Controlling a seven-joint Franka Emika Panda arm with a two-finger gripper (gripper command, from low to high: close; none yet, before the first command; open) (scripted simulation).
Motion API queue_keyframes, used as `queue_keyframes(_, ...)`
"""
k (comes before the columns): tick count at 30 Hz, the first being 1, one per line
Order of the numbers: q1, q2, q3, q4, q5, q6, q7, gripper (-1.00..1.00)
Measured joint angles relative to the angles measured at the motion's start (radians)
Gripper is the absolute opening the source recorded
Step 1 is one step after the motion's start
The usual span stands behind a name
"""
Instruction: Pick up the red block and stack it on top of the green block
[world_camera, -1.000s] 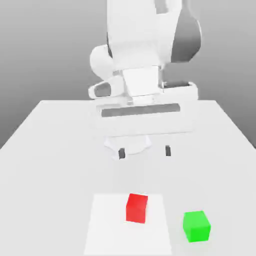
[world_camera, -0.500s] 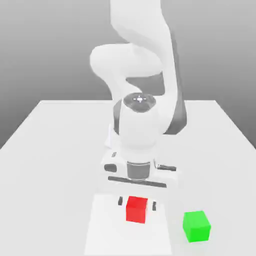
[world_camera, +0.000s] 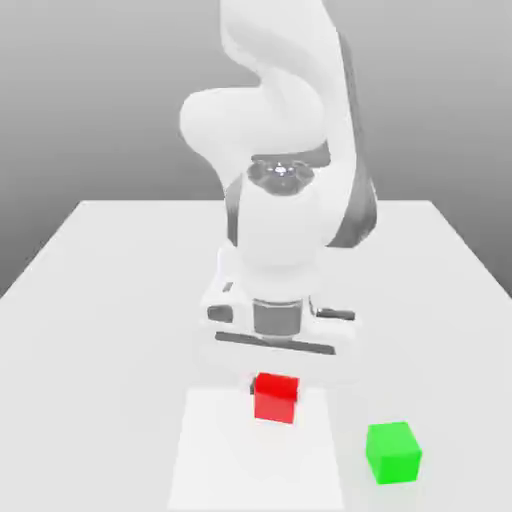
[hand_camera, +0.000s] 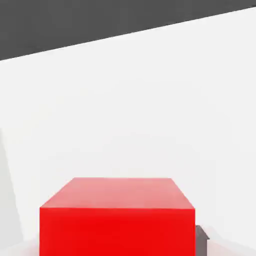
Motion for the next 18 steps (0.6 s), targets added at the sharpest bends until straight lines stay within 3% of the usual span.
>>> queue_keyframes(18, 0.15, 0.043, 0.133, 0.215, -0.021, -0.175, -0.364, -1.0)
